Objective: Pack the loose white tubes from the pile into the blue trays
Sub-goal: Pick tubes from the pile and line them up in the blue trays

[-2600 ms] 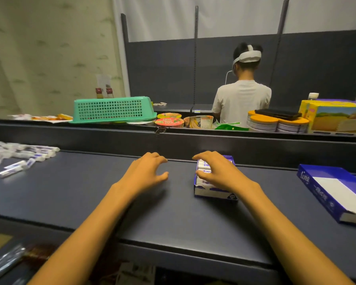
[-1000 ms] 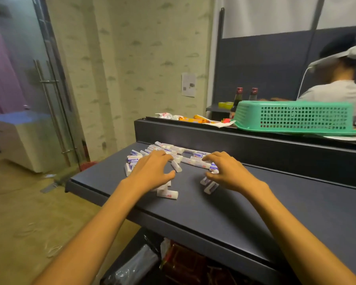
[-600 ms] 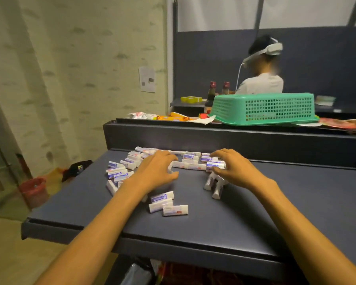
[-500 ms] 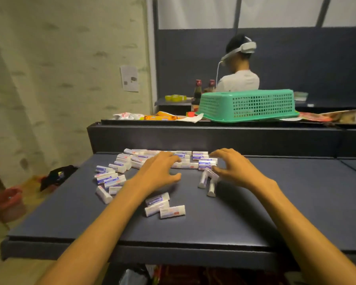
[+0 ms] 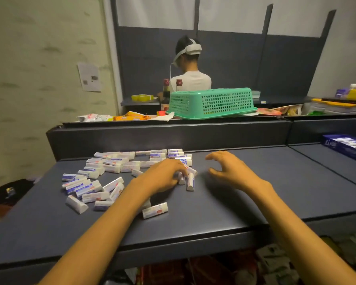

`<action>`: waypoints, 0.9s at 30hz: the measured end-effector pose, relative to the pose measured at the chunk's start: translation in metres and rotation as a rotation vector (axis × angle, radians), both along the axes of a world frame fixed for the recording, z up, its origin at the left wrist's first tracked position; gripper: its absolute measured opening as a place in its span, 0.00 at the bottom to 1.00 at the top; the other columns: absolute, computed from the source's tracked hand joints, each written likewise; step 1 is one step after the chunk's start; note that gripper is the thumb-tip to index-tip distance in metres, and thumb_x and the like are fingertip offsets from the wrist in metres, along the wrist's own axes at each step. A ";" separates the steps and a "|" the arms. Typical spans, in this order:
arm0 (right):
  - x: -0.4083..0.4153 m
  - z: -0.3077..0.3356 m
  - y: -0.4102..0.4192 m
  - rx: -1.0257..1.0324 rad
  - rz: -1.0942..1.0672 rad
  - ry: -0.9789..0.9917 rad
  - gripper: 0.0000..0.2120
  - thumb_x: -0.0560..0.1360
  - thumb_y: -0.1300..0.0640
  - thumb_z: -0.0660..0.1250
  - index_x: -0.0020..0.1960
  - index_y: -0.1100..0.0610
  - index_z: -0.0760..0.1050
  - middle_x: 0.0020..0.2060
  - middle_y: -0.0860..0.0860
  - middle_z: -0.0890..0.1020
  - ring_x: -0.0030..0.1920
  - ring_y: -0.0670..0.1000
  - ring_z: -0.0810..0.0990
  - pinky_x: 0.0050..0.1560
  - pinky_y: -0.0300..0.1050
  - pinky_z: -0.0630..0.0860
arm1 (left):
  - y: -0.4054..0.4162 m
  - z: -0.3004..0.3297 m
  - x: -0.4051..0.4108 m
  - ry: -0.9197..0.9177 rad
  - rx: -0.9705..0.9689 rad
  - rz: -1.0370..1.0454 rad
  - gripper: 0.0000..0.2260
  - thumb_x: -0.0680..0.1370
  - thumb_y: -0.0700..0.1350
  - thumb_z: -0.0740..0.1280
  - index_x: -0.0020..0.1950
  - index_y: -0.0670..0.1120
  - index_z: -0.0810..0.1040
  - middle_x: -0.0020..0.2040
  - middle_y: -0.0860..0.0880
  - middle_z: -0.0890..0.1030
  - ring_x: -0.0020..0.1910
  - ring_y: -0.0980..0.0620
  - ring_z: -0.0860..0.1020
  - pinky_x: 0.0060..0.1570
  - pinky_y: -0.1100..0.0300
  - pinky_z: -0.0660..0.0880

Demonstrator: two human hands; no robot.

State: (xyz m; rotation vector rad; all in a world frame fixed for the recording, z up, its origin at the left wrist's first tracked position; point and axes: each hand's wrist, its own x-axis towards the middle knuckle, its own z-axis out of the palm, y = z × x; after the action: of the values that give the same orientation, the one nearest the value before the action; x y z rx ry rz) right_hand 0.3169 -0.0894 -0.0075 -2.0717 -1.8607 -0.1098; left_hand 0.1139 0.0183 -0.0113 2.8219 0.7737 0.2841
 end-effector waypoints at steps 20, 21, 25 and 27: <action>-0.018 -0.011 0.009 -0.083 0.042 0.077 0.17 0.75 0.38 0.63 0.51 0.49 0.80 0.46 0.47 0.82 0.44 0.49 0.78 0.45 0.47 0.78 | -0.018 0.012 -0.023 -0.194 0.078 0.214 0.13 0.72 0.49 0.75 0.55 0.50 0.80 0.54 0.50 0.81 0.50 0.53 0.78 0.52 0.57 0.77; -0.021 -0.013 0.010 -0.094 0.024 0.065 0.19 0.74 0.35 0.63 0.49 0.49 0.80 0.44 0.47 0.82 0.44 0.49 0.78 0.43 0.46 0.76 | -0.017 0.011 -0.025 -0.215 0.098 0.211 0.13 0.72 0.50 0.75 0.55 0.50 0.80 0.53 0.51 0.81 0.49 0.53 0.78 0.51 0.58 0.77; -0.033 -0.018 0.015 -0.087 -0.030 0.053 0.21 0.72 0.32 0.64 0.44 0.50 0.81 0.39 0.48 0.81 0.41 0.50 0.78 0.39 0.44 0.73 | -0.011 0.007 -0.033 -0.273 0.149 0.206 0.15 0.72 0.51 0.75 0.56 0.50 0.80 0.51 0.53 0.81 0.46 0.56 0.76 0.46 0.63 0.74; -0.039 -0.018 0.016 -0.067 -0.052 0.049 0.19 0.72 0.35 0.65 0.44 0.51 0.82 0.38 0.49 0.82 0.40 0.51 0.78 0.39 0.44 0.73 | -0.007 0.004 -0.036 -0.300 0.164 0.206 0.14 0.71 0.51 0.75 0.54 0.50 0.80 0.50 0.54 0.81 0.46 0.56 0.76 0.46 0.62 0.75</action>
State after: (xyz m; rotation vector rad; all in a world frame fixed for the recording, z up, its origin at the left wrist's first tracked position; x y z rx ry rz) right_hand 0.2784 -0.0732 -0.0256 -2.1483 -1.8056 -0.0091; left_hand 0.0782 0.0109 -0.0071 2.7503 1.0091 0.8173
